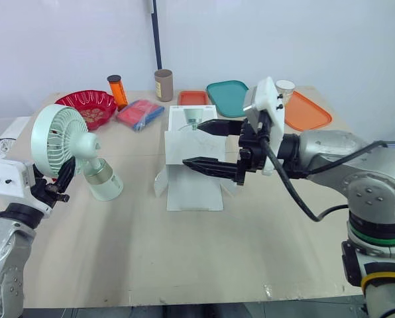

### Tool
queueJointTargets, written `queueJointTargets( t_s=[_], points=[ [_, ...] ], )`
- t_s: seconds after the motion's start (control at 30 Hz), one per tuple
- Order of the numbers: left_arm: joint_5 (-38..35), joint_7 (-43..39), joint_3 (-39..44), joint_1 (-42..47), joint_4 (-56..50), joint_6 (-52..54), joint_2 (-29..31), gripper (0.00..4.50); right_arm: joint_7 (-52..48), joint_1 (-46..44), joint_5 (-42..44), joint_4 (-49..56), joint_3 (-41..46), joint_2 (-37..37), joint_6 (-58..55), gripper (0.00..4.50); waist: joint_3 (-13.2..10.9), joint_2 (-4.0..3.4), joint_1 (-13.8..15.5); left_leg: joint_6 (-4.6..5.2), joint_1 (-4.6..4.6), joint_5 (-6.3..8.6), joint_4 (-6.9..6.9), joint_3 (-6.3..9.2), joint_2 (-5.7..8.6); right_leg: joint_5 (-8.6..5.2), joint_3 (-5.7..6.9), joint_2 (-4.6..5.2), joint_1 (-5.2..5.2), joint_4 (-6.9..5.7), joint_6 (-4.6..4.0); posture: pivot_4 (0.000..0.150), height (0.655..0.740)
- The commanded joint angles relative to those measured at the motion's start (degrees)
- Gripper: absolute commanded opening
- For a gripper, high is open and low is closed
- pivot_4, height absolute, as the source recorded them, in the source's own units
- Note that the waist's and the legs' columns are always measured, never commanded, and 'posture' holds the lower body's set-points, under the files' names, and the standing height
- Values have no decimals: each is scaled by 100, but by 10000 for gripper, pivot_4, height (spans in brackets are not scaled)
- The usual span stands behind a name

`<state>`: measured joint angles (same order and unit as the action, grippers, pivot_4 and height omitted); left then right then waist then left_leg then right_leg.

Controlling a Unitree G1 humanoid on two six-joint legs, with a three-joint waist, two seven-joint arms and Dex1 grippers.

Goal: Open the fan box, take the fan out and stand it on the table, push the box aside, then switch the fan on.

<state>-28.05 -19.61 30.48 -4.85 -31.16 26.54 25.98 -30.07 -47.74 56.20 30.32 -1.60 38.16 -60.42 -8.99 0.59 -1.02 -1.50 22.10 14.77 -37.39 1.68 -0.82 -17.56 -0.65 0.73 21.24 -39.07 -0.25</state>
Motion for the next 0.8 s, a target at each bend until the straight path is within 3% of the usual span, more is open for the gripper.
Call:
queueJointTargets(
  t_s=[0.03,0.13,0.17,0.2,0.23,0.3,0.8],
  points=[
    [-207,-27,-165,36,597,557,59,27936,37,-45,21,130,145,-38,39,45000,7,-11,6,1,-2,-1,0,2,2,-1,-1,0,-3,0,2,1500,7382],
    [-300,-35,-131,64,649,595,120,31462,55,-49,24,123,157,-66,38,45000,8,-13,6,2,-2,-2,0,5,4,-2,-2,0,-4,0,5,1500,7382],
    [-308,-53,-125,71,666,595,152,36388,68,-51,24,114,163,-78,38,45000,7,-14,-1,2,-2,-2,0,3,4,-2,-3,0,-4,0,5,1500,7382],
    [-318,-67,-116,80,685,604,180,38020,80,-53,17,110,163,-88,37,45000,4,-9,-10,2,-1,-2,2,2,4,-2,-6,-1,-1,0,6,1500,7382],
    [-320,-78,-107,93,717,605,213,40306,87,-56,20,111,167,-101,33,45000,-19,39,-28,2,3,-2,3,2,4,-2,-7,-3,4,0,6,1500,7382],
    [-320,-92,-91,125,770,605,253,44642,110,-60,28,114,174,-122,23,45000,-22,67,-28,1,22,-1,5,4,-5,-2,-5,-10,22,1,5,1500,7382],
    [-621,-11,183,-239,372,763,232,44642,128,-63,67,152,176,-122,0,45000,-26,74,-28,-1,28,1,8,3,-2,-2,-5,1,25,11,5,1500,7382]
  ],
)
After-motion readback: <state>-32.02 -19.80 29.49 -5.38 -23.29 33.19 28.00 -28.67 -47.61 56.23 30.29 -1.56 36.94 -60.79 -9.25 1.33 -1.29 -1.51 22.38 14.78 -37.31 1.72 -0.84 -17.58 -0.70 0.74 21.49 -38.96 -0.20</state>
